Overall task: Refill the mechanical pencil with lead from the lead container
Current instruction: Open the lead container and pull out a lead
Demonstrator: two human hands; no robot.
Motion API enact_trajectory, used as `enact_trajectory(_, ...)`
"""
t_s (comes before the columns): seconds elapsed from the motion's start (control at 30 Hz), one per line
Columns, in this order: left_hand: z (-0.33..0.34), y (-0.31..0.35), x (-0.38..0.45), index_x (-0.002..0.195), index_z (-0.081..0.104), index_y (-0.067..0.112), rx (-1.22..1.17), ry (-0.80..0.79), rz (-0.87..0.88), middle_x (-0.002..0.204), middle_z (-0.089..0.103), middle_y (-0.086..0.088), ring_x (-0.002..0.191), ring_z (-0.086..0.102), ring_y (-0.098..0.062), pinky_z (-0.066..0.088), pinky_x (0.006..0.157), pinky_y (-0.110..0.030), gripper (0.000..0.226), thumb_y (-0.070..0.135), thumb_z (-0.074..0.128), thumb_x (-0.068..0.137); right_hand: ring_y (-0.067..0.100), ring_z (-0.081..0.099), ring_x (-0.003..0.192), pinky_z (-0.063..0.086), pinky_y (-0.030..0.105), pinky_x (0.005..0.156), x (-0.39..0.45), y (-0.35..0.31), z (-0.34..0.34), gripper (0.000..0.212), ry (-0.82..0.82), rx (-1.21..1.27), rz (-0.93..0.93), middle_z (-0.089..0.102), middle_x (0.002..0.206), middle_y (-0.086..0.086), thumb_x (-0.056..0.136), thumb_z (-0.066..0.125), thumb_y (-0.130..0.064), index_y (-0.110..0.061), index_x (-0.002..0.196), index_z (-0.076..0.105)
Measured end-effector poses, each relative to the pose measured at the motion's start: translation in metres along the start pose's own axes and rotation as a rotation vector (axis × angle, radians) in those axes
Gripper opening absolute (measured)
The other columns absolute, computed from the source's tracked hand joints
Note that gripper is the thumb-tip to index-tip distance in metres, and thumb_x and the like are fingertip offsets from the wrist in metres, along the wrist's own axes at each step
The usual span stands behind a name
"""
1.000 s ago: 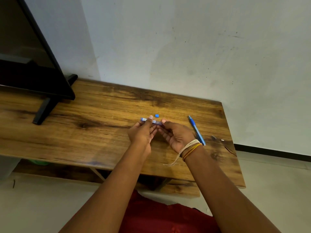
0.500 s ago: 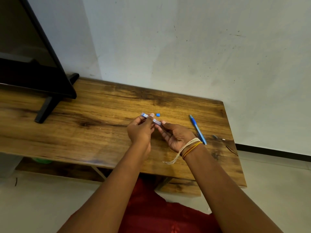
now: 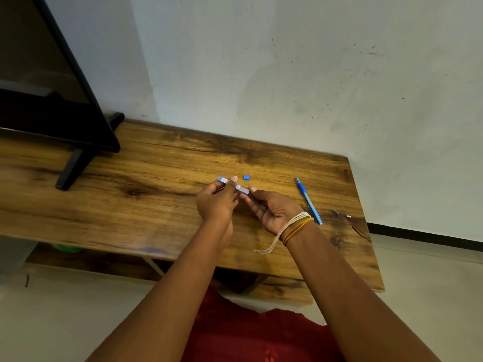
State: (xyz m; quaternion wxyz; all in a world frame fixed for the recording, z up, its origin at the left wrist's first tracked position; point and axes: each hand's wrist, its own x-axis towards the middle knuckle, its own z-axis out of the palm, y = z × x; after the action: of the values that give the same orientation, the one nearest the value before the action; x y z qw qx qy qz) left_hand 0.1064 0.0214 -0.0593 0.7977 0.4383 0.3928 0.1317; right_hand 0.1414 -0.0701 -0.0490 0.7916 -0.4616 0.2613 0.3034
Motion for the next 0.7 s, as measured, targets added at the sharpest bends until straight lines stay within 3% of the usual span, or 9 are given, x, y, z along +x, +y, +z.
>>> enact_trajectory(0.1,-0.002,0.0,0.003,0.078,0.061,0.011,-0.066,-0.003,-0.08,0.082,0.068,-0.009,0.073,0.067,-0.017,0.056,0.068,-0.027,0.011,0.011,0.07,0.084,0.02,0.069,0.056,0.058,0.025,0.061,-0.001,0.0,0.001,0.009,0.001,-0.007,-0.01,0.065,0.087,0.022,0.091,0.055,0.003,0.01,0.091,0.06)
enact_trajectory(0.27,-0.002,0.001,0.002,0.086,0.061,0.009,-0.136,0.013,-0.145,0.091,0.069,-0.014,0.077,0.069,-0.019,0.056,0.068,-0.027,0.008,0.011,0.069,0.084,0.018,0.069,0.051,0.058,0.025,0.063,-0.007,-0.004,-0.002,0.014,-0.019,-0.046,-0.001,0.065,0.086,0.021,0.094,0.051,-0.002,0.008,0.094,0.061)
enact_trajectory(0.53,0.0,0.003,-0.002,0.09,0.064,0.007,-0.07,0.03,0.012,0.081,0.068,-0.008,0.068,0.068,-0.015,0.057,0.063,-0.022,0.011,0.013,0.071,0.083,0.019,0.07,0.055,0.057,0.027,0.068,-0.011,-0.003,-0.003,0.008,-0.028,-0.082,0.034,0.07,0.065,0.016,0.089,0.058,0.003,0.008,0.085,0.064)
enact_trajectory(0.7,0.0,0.003,-0.002,0.078,0.061,0.01,-0.114,0.003,-0.027,0.076,0.067,-0.008,0.057,0.067,-0.011,0.056,0.056,-0.021,0.01,0.01,0.07,0.083,0.019,0.07,0.055,0.058,0.026,0.066,-0.01,-0.002,-0.002,0.008,-0.026,-0.099,0.019,0.068,0.08,0.019,0.087,0.06,0.003,0.01,0.092,0.062)
